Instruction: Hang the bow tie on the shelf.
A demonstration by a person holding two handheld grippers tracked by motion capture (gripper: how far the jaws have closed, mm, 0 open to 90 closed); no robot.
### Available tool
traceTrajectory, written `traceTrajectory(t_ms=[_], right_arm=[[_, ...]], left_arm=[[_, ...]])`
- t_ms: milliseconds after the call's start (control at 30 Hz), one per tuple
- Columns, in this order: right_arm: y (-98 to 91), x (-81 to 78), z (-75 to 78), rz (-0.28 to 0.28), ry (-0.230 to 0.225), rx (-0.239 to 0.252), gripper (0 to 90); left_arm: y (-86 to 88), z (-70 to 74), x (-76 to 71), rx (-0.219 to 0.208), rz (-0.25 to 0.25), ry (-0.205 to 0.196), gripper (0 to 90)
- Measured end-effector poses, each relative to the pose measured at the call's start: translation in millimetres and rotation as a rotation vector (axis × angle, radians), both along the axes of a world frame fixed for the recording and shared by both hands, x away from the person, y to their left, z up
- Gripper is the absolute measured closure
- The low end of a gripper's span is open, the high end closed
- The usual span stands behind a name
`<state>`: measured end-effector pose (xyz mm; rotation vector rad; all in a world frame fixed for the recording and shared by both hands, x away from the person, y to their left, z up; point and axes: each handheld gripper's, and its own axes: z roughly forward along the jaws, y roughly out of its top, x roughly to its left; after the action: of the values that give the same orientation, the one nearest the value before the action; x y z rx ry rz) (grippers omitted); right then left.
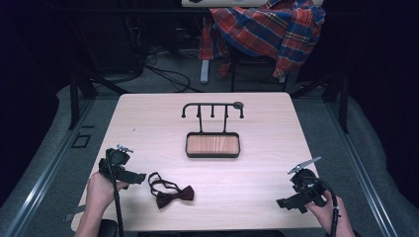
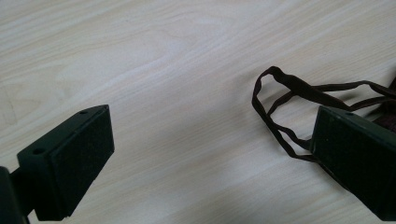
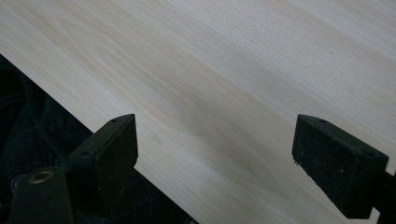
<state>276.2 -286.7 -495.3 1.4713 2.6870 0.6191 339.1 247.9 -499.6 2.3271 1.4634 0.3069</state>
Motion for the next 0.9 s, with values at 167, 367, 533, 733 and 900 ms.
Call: traceTrajectory(t_ms=[167,367,533,733,900], right_arm=[[1.0,0.4,-0.9,0.004,0.005,-0.013,14.1],[1.5,0.7,-1.3,0.008,0.004,-0.013,14.1],[1.3,0.6,-1.0,0.016,0.007,-0.024,14.1],[1.3,0.8,-1.7,0.003,0.006,0.001,14.0],[1.5,0.7,-1.6,0.007,0.003,-0.008,14.0]], left_arm=[[-4.0,-3.6,2.0,0.012,-0.008,0.016,0.0],[-6.7,-5.5,2.8,0.017,-0.01,0.019,0.0],[-8.9,-6.8,3.4,-0.001,-0.039,0.006,0.0],[-20.1,-8.2,7.0,-0.024,-0.089,-0.001,0.0],[-25.7,-15.2,12.1,-0.021,-0.11,0.036,0.0]])
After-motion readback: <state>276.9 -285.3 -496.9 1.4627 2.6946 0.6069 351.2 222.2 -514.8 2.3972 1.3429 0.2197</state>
